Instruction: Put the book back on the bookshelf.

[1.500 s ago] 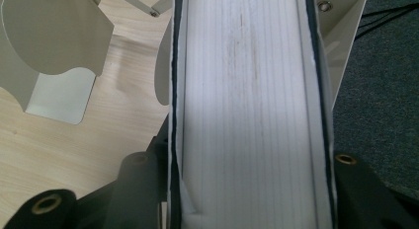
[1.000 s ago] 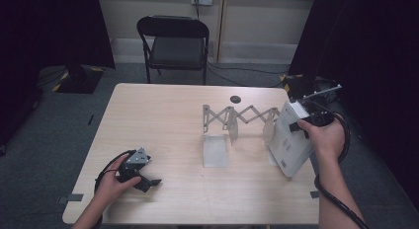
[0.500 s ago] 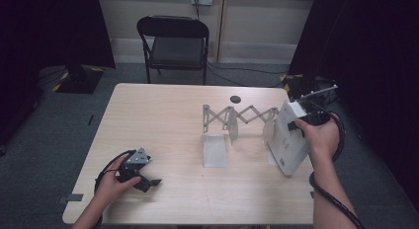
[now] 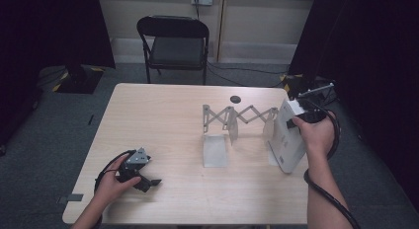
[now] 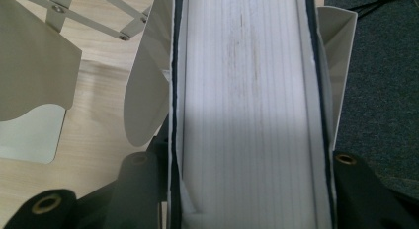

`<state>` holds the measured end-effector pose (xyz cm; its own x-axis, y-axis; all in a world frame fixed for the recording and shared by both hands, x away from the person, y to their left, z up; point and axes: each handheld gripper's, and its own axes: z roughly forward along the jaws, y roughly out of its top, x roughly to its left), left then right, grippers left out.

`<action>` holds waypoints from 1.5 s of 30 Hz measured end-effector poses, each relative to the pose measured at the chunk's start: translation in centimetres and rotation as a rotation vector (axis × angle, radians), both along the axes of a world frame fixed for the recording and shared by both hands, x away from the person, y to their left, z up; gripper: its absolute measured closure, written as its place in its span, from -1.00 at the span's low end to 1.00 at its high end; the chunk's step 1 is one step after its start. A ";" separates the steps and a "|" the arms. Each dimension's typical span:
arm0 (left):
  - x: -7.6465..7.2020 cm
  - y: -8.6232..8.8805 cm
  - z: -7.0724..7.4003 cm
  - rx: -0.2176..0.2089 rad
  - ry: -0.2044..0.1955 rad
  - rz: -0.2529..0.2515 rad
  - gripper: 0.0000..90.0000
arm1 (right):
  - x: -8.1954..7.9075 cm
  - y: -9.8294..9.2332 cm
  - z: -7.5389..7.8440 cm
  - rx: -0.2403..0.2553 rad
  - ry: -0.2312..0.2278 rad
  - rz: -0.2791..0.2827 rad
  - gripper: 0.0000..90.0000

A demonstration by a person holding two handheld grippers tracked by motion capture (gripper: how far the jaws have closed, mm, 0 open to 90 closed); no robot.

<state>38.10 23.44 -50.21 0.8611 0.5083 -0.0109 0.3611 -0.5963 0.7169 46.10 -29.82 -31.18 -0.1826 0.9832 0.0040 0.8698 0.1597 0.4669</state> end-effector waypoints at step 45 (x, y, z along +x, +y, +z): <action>0.0 0.0 0.0 0.000 0.000 -0.003 -1.00 | 0.6 0.3 -0.4 -0.004 0.006 -0.035 0.14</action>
<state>38.12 23.44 -50.22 0.8625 0.5059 -0.0107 0.3592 -0.5971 0.7172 46.75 -29.55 -31.60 -0.1478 0.9890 0.0010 0.8775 0.1307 0.4615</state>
